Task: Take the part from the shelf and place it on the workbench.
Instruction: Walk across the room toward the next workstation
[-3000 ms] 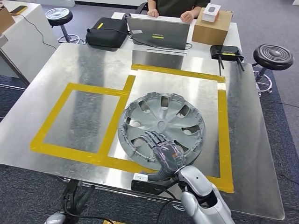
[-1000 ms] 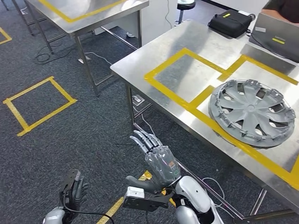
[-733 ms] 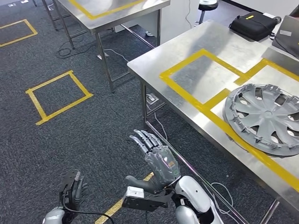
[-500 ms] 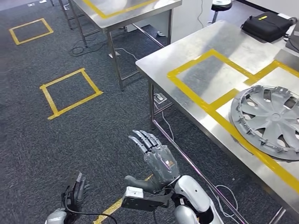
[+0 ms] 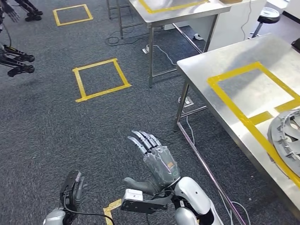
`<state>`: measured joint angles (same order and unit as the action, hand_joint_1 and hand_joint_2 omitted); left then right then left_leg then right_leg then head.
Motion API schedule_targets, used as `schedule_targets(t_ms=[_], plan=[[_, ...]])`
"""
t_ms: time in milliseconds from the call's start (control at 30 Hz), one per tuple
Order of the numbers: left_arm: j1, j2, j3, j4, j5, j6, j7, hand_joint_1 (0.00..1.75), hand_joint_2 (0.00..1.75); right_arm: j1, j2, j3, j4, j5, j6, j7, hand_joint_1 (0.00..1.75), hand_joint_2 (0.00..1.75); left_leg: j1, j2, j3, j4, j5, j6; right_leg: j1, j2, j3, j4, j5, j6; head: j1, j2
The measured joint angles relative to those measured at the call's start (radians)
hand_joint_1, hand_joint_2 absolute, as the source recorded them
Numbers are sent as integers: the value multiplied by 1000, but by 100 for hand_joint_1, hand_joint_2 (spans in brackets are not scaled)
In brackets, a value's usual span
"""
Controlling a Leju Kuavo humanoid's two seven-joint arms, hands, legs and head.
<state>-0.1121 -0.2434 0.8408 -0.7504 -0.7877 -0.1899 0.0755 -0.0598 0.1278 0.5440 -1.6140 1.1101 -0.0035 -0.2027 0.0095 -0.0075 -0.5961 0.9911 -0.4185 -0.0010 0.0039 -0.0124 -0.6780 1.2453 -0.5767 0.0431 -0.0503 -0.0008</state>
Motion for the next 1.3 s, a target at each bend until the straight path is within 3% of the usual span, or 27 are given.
schedule_targets(t_ms=[33, 67, 100, 133, 200, 233, 267, 333, 400, 467, 500, 567, 600, 633, 700, 733, 767, 833, 867, 933, 1000, 1067, 1100, 1133, 1167, 1233, 1300], plan=[[1, 0, 0, 0, 0, 0, 0, 0, 0, 2, -1, 0, 0, 0, 0, 0, 0, 0, -1, -14, -3, 0, 2, 2, 0, 8, -24, 51, -17, -1, 1, 0], [2, 0, 0, 0, 0, 0, 0, 0, 0, 3, -1, 0, 0, 0, 0, 0, 0, 0, -2, -28, -6, 0, 4, 2, 1, 12, -31, 66, -15, -3, 1, 0], [2, 0, 0, 0, 0, 0, 0, 0, 0, 4, -1, 0, 0, 0, 0, 0, 0, 0, -3, -42, -7, 0, 7, 1, 1, 16, -18, 40, 6, -7, 1, 0], [3, 0, 0, 0, 0, 0, 0, 0, 0, 4, -2, 0, 0, 0, 0, 0, 0, 0, -2, -58, -8, 1, 9, -1, 0, 26, 15, -21, 40, -10, 1, 0], [2, 0, -1, 0, 0, 0, 0, 0, 0, 4, -2, 0, -1, 0, 0, 0, 0, 0, -1, -84, -10, 2, 13, -8, -4, 70, 85, -160, 92, -15, 1, 0], [2, 0, -1, -1, 0, 0, 0, 0, 0, 4, -2, 0, -1, 0, 0, 0, 0, 0, -1, -94, -13, 2, 16, -13, -5, 86, 106, -202, 104, -16, 1, 0], [2, 0, -1, -1, 0, 0, 0, 0, 0, 4, -2, 0, -1, 0, 0, 0, 0, 0, 0, -102, -17, 2, 20, -19, -5, 94, 113, -218, 105, -16, 0, 0], [4, 1, -1, -2, -1, 0, 0, 0, 0, 4, -1, 0, -1, 0, 0, 0, 0, 0, 4, -118, -25, -3, 28, -32, -2, 76, 114, -221, 113, -24, 0, 0], [7, 1, -1, -3, -1, 1, 2, 0, 0, 2, -1, 2, -1, 0, 0, 0, 0, 0, 2, -90, -38, 18, 12, -41, -4, 53, 114, -229, 121, -37, -3, 0], [5, 0, -1, -3, -2, 1, 4, 0, 0, 2, -1, 3, -2, 1, 0, 0, 0, 0, -2, -35, -85, 117, -50, -47, -4, 25, 113, -234, 127, -46, -7, 0], [4, -1, -1, -3, -1, 1, 5, 0, 0, 4, -1, 3, -3, 1, 0, 0, 0, 0, -1, -18, -115, 186, -87, -51, -3, 9, 110, -234, 130, -48, -8, 0], [5, -3, -1, -3, -1, 1, 9, 0, 0, 6, -1, 3, -3, 1, 0, 0, 0, 0, 1, -6, -149, 273, -123, -56, -2, -22, 103, -233, 134, -49, -9, 0], [5, -3, -1, -3, -1, 1, 11, 0, 0, 7, -1, 3, -3, 1, 0, 0, 0, 0, 2, -4, -139, 266, -114, -58, -2, -36, 101, -232, 134, -47, -9, 0], [6, -2, 0, -3, 0, 1, 12, 0, 0, 7, -1, 4, -3, 1, 0, 0, 0, 0, 3, 4, -108, 221, -89, -59, -2, -50, 99, -232, 135, -46, -9, 0], [4, -4, 0, -5, 1, 0, 13, 0, 0, 6, -1, 4, -3, 1, -1, 0, 0, 0, 1, 47, -23, 85, -36, -60, 2, -74, 96, -225, 134, -39, -10, 0], [2, -5, -1, -6, 1, 0, 14, 0, 0, 5, -1, 4, -4, 1, -1, 0, 0, 0, 0, 64, 5, 35, -20, -56, 6, -85, 93, -220, 133, -35, -9, 0], [1, -7, -1, -6, 1, 0, 14, 0, 0, 4, -2, 4, -4, 1, -1, 0, 0, 0, -3, 75, 17, 9, -14, -49, 10, -94, 91, -217, 132, -30, -8, 0], [2, -7, -1, -7, 1, 0, 14, 0, 0, 4, -2, 4, -4, 1, -1, 0, 0, 0, -6, 56, 10, 3, -11, -30, 10, -113, 89, -218, 133, -21, -4, 0], [3, -6, -1, -7, 1, 1, 14, 0, 0, 3, -2, 5, -5, 1, -1, 0, 0, 0, -6, 46, 7, 2, -8, -22, 7, -106, 88, -215, 128, -15, -4, 0], [2, -5, 0, -8, 1, 1, 14, 0, 0, 3, -2, 5, -5, 1, -2, 0, 0, 0, -3, 25, 0, 0, 2, -7, 2, -54, 68, -162, 84, -4, -2, 0], [-2, -7, -1, -9, 1, 1, 14, 0, 0, 5, -3, 5, -5, 1, -2, 0, 0, 0, -2, 2, -11, 0, 11, 2, 0, -1, 19, -38, 8, 0, 0, 0], [-3, -7, -1, -10, 0, 1, 14, 0, 0, 8, -5, 5, -5, 1, -1, 1, 0, 0, -4, -25, -22, 0, 20, 3, 1, 12, -16, 60, -31, -3, 1, 0], [-2, -7, 0, -10, -2, 1, 14, 0, 0, 8, -5, 5, -4, 1, -1, 1, 0, 0, -5, -40, -28, 0, 25, 2, 1, 14, -10, 58, -23, -6, 1, 0], [-2, -6, 0, -10, -4, 1, 15, 0, 0, 8, -6, 5, -4, 1, -2, 1, 0, 0, -4, -55, -34, 0, 30, -1, 1, 18, 16, 17, 1, -10, 1, 0], [-2, -6, 0, -10, -6, 1, 16, 0, 0, 8, -6, 5, -4, 1, -2, 1, 0, 0, -4, -70, -38, 0, 35, -4, 0, 30, 57, -50, 32, -14, 1, 0], [-2, -6, -1, -10, -10, 3, 18, 0, 0, 7, -6, 5, -5, 2, -2, 1, 0, 0, -3, -95, -45, 1, 43, -12, -2, 76, 135, -174, 66, -19, 1, 0], [-2, -6, -2, -11, -12, 4, 18, 0, 0, 7, -6, 5, -4, 2, -3, 1, 0, 0, -1, -115, -50, 0, 51, -24, -1, 101, 158, -215, 66, -23, 0, 0]])
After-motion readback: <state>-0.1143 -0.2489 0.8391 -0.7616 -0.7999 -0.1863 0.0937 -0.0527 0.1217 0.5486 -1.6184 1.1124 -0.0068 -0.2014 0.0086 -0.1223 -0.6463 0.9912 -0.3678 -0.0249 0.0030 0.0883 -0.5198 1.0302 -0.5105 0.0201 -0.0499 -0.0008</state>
